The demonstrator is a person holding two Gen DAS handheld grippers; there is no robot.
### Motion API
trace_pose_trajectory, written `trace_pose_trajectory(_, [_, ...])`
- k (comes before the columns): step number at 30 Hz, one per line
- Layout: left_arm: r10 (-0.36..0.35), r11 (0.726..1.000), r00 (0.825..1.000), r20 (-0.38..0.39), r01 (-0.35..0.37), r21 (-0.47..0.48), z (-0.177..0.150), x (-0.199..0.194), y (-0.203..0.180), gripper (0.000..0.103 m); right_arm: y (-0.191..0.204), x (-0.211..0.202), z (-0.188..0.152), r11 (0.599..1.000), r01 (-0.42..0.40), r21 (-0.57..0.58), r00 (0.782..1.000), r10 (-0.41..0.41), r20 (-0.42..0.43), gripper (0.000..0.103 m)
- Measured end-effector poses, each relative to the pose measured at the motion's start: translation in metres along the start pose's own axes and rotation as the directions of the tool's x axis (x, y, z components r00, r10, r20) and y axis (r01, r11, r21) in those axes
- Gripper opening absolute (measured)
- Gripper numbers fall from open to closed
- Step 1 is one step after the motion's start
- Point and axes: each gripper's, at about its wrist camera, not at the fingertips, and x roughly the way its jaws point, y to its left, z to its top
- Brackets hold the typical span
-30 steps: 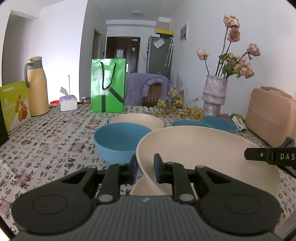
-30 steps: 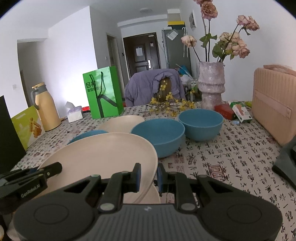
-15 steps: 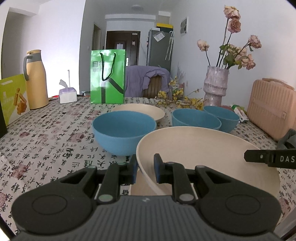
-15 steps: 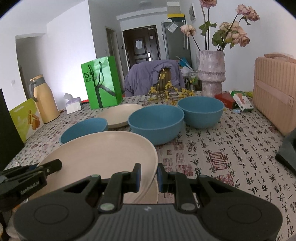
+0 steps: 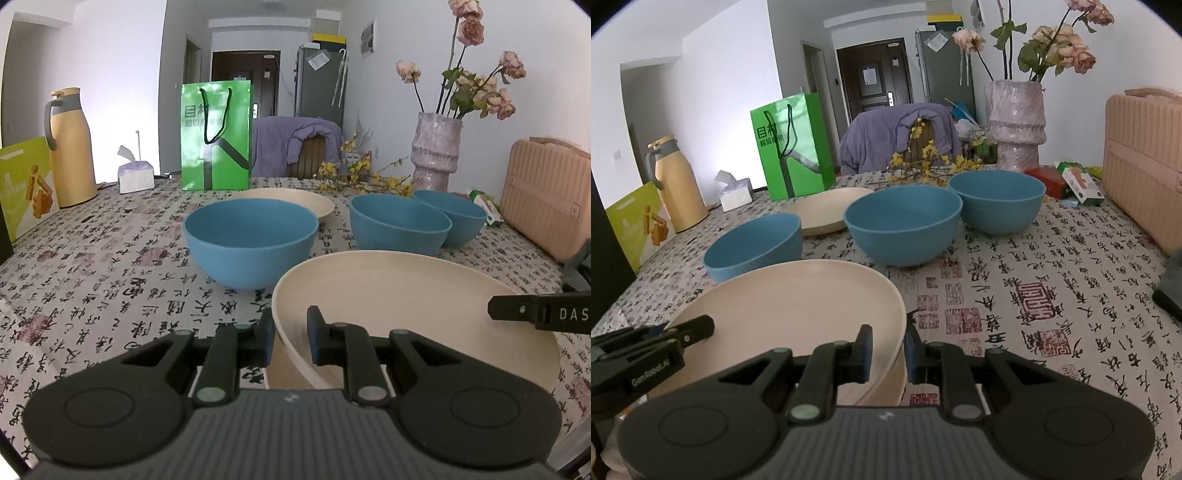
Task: Organize plates and bowls
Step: 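Carry the cream plate past the blue bowls and lower it with both grippers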
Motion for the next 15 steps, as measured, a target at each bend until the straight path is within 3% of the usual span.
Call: trace_pose_trajectory(15, [0.007,1.0,0.999,-0.035,-0.008,-0.005,-0.009,0.015,0.005,0.019,0.007,0.015,-0.008,0.998,0.024,-0.056,1.0,-0.024,-0.01,0.018])
